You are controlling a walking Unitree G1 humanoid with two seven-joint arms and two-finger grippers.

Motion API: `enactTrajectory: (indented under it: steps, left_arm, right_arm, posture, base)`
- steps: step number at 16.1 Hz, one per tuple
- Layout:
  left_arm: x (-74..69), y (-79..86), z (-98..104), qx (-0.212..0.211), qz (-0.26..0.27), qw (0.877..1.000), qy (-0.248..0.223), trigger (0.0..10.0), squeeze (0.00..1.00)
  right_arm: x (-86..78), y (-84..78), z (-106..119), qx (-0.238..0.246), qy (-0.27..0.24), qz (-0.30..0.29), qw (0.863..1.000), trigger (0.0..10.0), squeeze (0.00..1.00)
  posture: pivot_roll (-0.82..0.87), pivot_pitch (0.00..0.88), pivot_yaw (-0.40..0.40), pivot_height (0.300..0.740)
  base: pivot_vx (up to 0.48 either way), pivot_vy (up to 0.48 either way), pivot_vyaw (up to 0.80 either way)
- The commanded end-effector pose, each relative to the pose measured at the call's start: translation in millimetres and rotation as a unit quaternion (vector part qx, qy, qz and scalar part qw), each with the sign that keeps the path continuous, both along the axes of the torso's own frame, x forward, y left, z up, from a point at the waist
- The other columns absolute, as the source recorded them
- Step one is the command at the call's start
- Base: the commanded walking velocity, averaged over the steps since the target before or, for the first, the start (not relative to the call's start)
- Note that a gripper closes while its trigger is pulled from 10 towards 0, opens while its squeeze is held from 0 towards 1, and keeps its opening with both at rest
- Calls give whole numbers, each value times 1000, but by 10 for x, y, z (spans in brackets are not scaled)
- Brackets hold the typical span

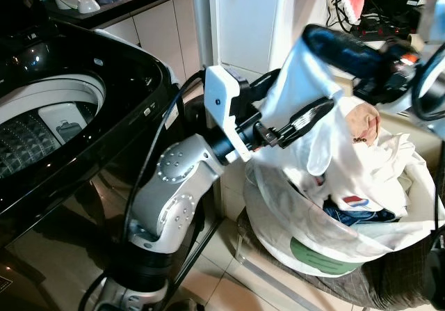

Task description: Clothes washing

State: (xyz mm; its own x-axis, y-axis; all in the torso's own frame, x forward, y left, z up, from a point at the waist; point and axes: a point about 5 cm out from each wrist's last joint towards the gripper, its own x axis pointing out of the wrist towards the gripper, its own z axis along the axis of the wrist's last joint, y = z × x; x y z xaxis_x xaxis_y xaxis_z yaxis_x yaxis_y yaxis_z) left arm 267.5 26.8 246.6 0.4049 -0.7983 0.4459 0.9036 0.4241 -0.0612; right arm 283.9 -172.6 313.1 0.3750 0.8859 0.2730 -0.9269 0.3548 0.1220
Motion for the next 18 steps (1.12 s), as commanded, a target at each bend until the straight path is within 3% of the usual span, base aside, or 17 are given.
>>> enactTrajectory:
  steps: [1, 5, 6, 7, 10, 18]
  left_arm:
    - [-2, -5, -9, -7, -11, 1000, 11, 10000, 0]
    - [-137, -143, -109, 17, -71, 997, 18, 10000, 0]
    - [-139, -143, -134, 23, -71, 997, 21, 8275, 0]
    - [-104, -109, -165, 28, -56, 998, 28, 0, 0]
    - [-13, -28, -182, 35, -19, 999, 32, 0, 0]
    - [64, 12, -236, 64, 19, 997, 33, 0, 0]
  right_arm:
    - [-54, 71, 79, -1, -17, 17, 1000, 0, 0]
    - [-61, 156, 97, 5, -15, 28, 1000, 0, 0]
    - [-55, 155, 106, 6, -15, 26, 1000, 0, 0]
    - [-46, 147, 119, 7, -16, 22, 1000, 0, 0]
    - [-39, 138, 127, 7, -15, 16, 1000, 0, 0]
    - [-38, 153, 122, 0, -14, 10, 1000, 0, 0]
  posture:
    - [-94, 0, 60, 740]
    - [-96, 0, 61, 740]
    - [-96, 0, 61, 740]
    - [-93, 0, 61, 740]
    - [-91, 0, 60, 740]
    - [-91, 0, 61, 740]
  base:
    - [0, 0, 0]
    - [0, 0, 0]
    - [0, 0, 0]
    - [0, 0, 0]
    - [0, 0, 0]
    - [0, 0, 0]
